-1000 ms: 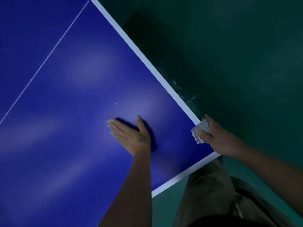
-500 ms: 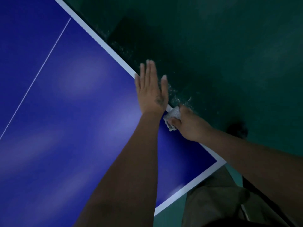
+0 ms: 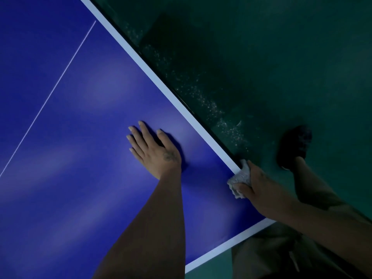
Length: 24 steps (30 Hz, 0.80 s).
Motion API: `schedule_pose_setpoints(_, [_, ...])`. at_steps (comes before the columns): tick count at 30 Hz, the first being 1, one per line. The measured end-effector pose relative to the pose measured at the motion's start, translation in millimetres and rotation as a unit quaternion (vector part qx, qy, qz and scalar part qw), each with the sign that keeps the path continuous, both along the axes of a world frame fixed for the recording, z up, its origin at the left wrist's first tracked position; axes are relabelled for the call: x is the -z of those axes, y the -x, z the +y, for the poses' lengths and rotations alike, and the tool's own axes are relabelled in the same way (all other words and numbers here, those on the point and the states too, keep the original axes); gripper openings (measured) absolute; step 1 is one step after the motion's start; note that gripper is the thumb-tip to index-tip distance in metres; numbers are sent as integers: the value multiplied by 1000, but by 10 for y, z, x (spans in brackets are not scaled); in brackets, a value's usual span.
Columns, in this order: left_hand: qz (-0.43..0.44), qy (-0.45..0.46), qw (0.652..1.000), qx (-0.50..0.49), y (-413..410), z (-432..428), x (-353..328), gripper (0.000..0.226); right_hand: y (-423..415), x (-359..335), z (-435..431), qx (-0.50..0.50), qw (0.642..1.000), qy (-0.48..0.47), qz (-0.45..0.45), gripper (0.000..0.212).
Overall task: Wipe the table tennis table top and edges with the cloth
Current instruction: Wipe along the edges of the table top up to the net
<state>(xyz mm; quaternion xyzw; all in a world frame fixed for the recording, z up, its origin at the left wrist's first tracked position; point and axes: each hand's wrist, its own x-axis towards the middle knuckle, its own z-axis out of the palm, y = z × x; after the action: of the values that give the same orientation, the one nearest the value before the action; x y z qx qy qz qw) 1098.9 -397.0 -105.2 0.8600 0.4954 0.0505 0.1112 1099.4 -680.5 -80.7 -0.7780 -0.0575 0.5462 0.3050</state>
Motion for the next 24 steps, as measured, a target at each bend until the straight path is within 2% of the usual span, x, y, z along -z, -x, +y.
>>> schedule_pose_setpoints(3, [-16,5,1000,-12,11,4,-5,63,-228,-11,298,14,1000,-22,17,47])
schedule_pose_setpoints(5, [-26,21,998,-62,-2,11,-32,65,-515,-11,652,37,998,-53,19,39])
schedule_pose_setpoints(9, [-21,24,993,-111,-38,14,-59,67,-1202,38,1556,91,988,-121,19,38])
schedule_pose_setpoints(12, [-23,7,994,-110,-37,12,-43,66,-1437,50,1910,63,994,-86,3,61])
schedule_pose_setpoints(17, [-13,1,994,-105,-34,12,-35,65,-967,77,1135,35,992,-118,-25,44])
schedule_pose_setpoints(20, [-13,2,995,-103,-19,13,-17,65,-491,22,321,-37,998,-54,13,69])
schedule_pose_setpoints(22, [-11,4,994,-105,-10,14,-13,66,-217,-45,0,-85,996,-3,-17,83])
schedule_pose_setpoints(24, [-7,2,994,-106,-10,9,-19,66,-114,-90,-2,-51,998,4,-24,84])
